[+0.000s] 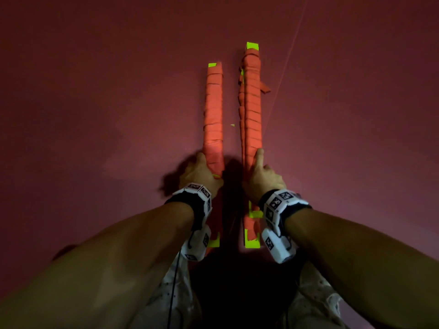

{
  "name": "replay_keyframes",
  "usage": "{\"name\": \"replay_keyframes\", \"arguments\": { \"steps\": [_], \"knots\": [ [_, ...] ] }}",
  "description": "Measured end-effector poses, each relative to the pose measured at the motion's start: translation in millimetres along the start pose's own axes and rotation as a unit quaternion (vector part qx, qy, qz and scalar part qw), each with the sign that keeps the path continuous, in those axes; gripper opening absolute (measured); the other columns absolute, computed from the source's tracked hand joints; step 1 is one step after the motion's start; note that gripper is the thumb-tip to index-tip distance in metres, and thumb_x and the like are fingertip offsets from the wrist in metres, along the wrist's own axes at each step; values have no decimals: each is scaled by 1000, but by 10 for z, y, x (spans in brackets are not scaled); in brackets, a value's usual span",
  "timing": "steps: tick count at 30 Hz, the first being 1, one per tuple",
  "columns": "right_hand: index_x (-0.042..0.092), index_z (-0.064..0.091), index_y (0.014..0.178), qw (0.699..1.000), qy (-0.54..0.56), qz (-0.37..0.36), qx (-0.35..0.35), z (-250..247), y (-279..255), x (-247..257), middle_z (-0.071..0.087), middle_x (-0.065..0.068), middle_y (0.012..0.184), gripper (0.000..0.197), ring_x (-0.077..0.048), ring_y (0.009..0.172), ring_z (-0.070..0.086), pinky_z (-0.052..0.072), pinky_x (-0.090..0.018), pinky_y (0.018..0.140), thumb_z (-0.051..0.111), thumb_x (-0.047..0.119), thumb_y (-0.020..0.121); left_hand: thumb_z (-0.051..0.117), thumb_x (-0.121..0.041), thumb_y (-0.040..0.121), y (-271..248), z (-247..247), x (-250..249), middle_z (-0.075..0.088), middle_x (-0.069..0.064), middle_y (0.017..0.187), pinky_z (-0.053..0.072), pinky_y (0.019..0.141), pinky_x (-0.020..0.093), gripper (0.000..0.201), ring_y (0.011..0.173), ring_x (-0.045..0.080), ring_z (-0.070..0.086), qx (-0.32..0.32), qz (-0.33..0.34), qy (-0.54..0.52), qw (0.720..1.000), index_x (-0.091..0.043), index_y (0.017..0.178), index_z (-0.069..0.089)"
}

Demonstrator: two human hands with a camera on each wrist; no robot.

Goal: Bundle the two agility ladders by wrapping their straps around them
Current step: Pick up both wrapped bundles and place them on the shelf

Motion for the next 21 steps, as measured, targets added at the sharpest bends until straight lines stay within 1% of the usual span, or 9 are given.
{"name": "replay_keyframes", "arguments": {
  "steps": [2, 5, 8, 11, 15, 21],
  "knots": [
    [27, -10, 158, 1000, 4, 7, 2, 104, -96, -50, 49, -14, 140, 94, -44, 119, 57, 46, -48, 94, 58, 34, 94, 79, -37, 76, -17, -14, -14, 54, 11, 133, 47, 98, 41, 75, 123, 38, 55, -6, 2, 4, 1000, -21, 138, 40],
    [27, -12, 157, 1000, 9, 16, 2, 205, -226, -114, 50, -12, 138, 95, -43, 118, 58, 46, -48, 94, 57, 33, 93, 79, -39, 80, -39, -7, -19, 51, 12, 137, 46, 102, 42, 77, 127, 37, 53, -5, 0, 19, 1000, -19, 141, 37],
    [28, -14, 157, 1000, 22, 8, 4, 254, -350, -118, 49, -12, 135, 93, -43, 114, 59, 47, -49, 91, 54, 35, 94, 78, -42, 83, -62, 4, -21, 50, 14, 139, 44, 104, 43, 79, 129, 38, 52, -6, 0, 31, 1000, -17, 144, 35],
    [29, -13, 157, 999, 43, -10, 0, 219, -407, -62, 48, -13, 130, 91, -46, 109, 59, 46, -49, 87, 53, 34, 94, 76, -43, 85, -77, 15, -22, 50, 15, 139, 44, 103, 44, 78, 128, 39, 52, -5, 3, 37, 999, -15, 145, 35],
    [28, -10, 157, 996, 73, -34, -31, 55, -458, 15, 44, -12, 123, 92, -47, 103, 59, 44, -47, 80, 56, 35, 93, 76, -41, 84, -88, -11, -47, 52, 15, 135, 46, 99, 43, 69, 125, 38, 54, -10, 8, 27, 1000, -14, 138, 40],
    [28, -18, 156, 997, 69, -38, -24, 118, -545, -18, 43, -12, 127, 95, -47, 104, 58, 47, -50, 87, 55, 38, 95, 76, -41, 84, -77, -10, -43, 51, 14, 139, 45, 101, 42, 75, 127, 38, 53, -9, 9, 27, 1000, -14, 143, 38]
  ]
}}
Point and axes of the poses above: each hand's wrist, its own y-axis towards the middle knuckle, its own z-axis out of the palm, x = y × z, the point moved 10 cm from there along y, towards the middle knuckle
